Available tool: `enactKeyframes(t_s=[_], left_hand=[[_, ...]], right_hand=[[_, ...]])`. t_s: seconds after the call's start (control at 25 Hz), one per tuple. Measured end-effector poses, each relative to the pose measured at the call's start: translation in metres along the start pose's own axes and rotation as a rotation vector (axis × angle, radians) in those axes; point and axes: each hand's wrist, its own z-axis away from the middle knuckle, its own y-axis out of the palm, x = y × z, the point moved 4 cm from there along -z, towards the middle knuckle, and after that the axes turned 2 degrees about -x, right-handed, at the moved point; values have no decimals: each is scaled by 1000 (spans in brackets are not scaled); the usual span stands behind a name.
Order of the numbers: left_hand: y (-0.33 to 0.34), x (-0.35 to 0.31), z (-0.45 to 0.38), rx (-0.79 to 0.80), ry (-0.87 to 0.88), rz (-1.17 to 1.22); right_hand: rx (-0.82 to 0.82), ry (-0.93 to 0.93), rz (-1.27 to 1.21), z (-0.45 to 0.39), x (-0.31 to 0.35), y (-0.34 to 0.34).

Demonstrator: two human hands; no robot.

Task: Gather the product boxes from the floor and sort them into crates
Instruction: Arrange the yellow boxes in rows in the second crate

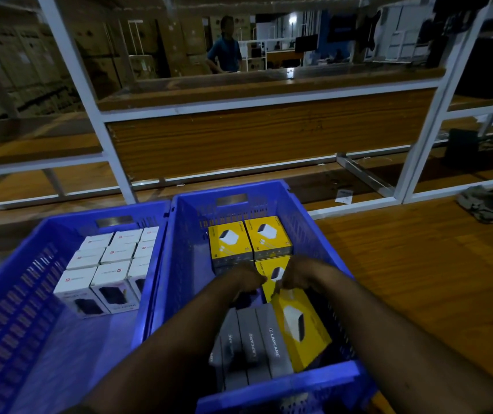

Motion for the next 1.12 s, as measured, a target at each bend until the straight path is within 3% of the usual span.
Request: enactKeyframes(t_s=[0.12, 0.28, 0.52, 0.72, 0.88, 1.12], left_hand=[[-8, -2, 7, 57, 10, 212], [-10, -1, 23, 265, 21, 395], [-41, 4, 34, 182, 94, 689], [-52, 9, 38, 213, 107, 897], [-57, 11, 36, 157, 80, 926], [-60, 11, 30, 68, 61, 964]], right_hand=[[-161, -22, -200, -4, 2, -13], [-400, -143, -348, 1, 23, -38], [-681, -148, -1008, -18, 16, -66], [-583, -57, -1386, -37, 19, -57], [-338, 32, -1511, -54, 20, -27], [-161, -67, -1634, -37, 31, -25]])
